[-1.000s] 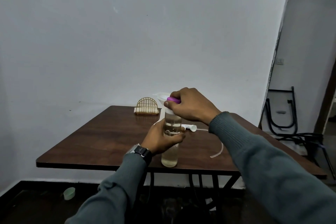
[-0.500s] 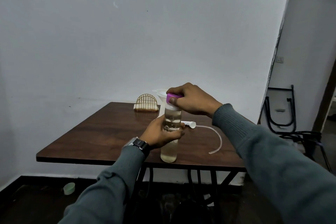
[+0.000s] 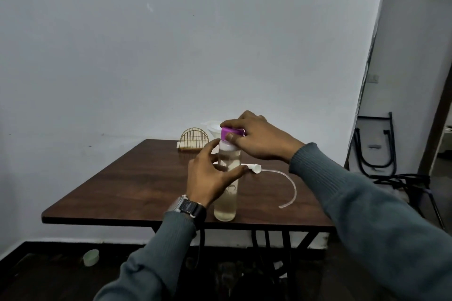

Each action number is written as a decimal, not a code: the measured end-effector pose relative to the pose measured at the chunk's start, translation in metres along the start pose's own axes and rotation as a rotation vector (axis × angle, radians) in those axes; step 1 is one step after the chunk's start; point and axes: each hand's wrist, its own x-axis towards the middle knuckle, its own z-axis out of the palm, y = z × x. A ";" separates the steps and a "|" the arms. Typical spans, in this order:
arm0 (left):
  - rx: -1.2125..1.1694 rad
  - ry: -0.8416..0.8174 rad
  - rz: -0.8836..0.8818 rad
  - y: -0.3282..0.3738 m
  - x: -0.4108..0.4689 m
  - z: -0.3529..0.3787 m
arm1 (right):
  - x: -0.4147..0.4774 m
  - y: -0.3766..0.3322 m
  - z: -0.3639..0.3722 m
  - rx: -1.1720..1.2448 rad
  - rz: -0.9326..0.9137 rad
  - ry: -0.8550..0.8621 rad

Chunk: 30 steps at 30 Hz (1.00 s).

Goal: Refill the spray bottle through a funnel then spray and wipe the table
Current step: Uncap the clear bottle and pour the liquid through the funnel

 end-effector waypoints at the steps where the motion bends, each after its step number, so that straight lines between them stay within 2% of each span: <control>1: -0.010 -0.011 -0.007 0.000 0.001 0.000 | 0.001 -0.001 -0.001 -0.008 -0.014 -0.004; 6: -0.044 -0.095 -0.018 -0.005 0.007 -0.005 | 0.004 -0.008 -0.006 -0.001 -0.040 -0.026; 12: -0.118 -0.290 -0.075 -0.012 0.016 -0.012 | -0.001 -0.012 -0.010 0.072 -0.057 -0.032; 16: 0.093 -0.132 -0.058 -0.004 0.010 -0.013 | -0.005 -0.010 -0.010 0.103 -0.083 -0.015; 19: 0.106 -0.055 -0.065 -0.007 0.008 -0.010 | -0.002 -0.005 -0.009 0.088 -0.085 -0.045; 22: 0.073 -0.079 -0.092 -0.012 0.011 -0.010 | 0.003 -0.001 -0.009 0.123 -0.089 -0.035; 26: 0.028 -0.106 -0.117 -0.018 0.011 -0.011 | 0.005 -0.004 -0.007 0.059 -0.094 0.174; 30: 0.029 -0.116 -0.119 -0.019 0.012 -0.012 | 0.007 -0.015 -0.010 -0.038 -0.109 0.062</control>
